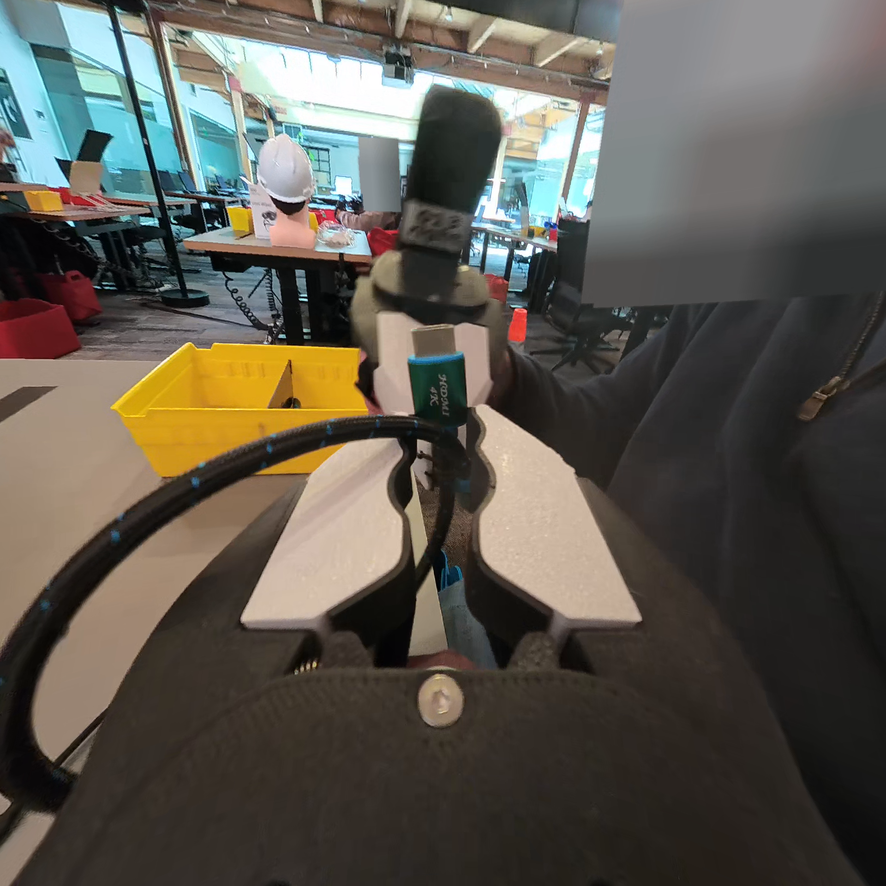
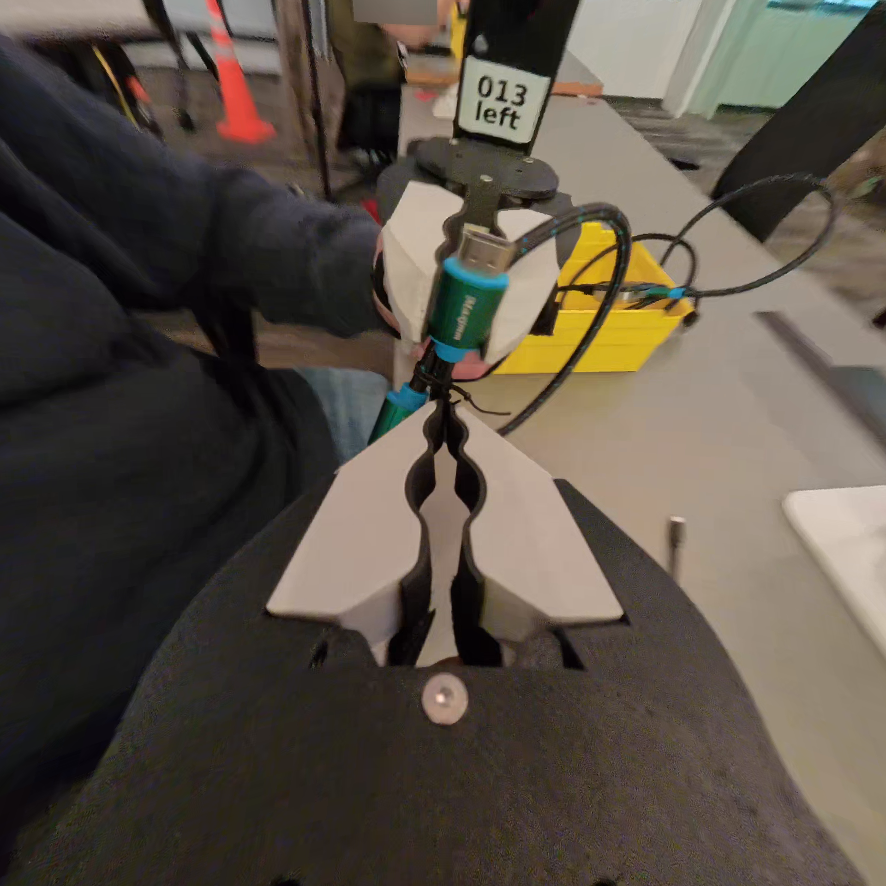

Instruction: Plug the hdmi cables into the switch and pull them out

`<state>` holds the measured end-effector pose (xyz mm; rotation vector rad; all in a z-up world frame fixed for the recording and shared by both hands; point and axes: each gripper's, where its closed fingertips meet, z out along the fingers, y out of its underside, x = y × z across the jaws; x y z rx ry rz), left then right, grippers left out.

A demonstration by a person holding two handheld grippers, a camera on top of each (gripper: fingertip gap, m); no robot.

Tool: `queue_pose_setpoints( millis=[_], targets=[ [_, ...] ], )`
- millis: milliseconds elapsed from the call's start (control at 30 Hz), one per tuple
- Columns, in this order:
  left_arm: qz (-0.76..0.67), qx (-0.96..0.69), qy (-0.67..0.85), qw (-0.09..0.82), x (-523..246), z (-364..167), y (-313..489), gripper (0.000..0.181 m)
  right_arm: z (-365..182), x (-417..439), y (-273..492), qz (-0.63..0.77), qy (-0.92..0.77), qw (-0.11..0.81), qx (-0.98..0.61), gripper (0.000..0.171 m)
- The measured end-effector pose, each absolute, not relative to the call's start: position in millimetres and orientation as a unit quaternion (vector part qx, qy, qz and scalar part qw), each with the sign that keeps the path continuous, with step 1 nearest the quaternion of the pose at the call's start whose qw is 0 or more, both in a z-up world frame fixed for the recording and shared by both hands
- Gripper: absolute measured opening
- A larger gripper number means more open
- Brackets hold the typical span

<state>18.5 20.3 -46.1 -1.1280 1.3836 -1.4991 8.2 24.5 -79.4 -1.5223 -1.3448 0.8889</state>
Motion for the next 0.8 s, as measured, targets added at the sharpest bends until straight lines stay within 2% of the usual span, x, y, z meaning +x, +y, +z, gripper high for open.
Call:
queue_pose_setpoints(
  millis=[133,233,433,633,800],
  targets=[
    [-0.593,-0.438,0.545,0.399,18,-44,20,0.019,-75,9,20,0.476,-0.482,0.400,-0.617,0.000],
    [-0.598,-0.436,0.545,0.394,18,-44,18,0.019,-75,8,20,0.487,-0.482,0.409,-0.603,0.000],
    [-0.639,-0.429,0.508,0.387,12,-30,23,0.019,-66,14,35,0.298,-0.552,0.574,-0.527,0.008],
    [-0.662,-0.428,0.492,0.370,13,-30,23,0.019,-60,9,35,0.146,-0.593,0.633,-0.476,0.009],
    [-0.680,-0.427,0.476,0.359,12,-29,24,0.019,-60,7,32,0.068,-0.616,0.647,-0.445,0.005]
  ],
)
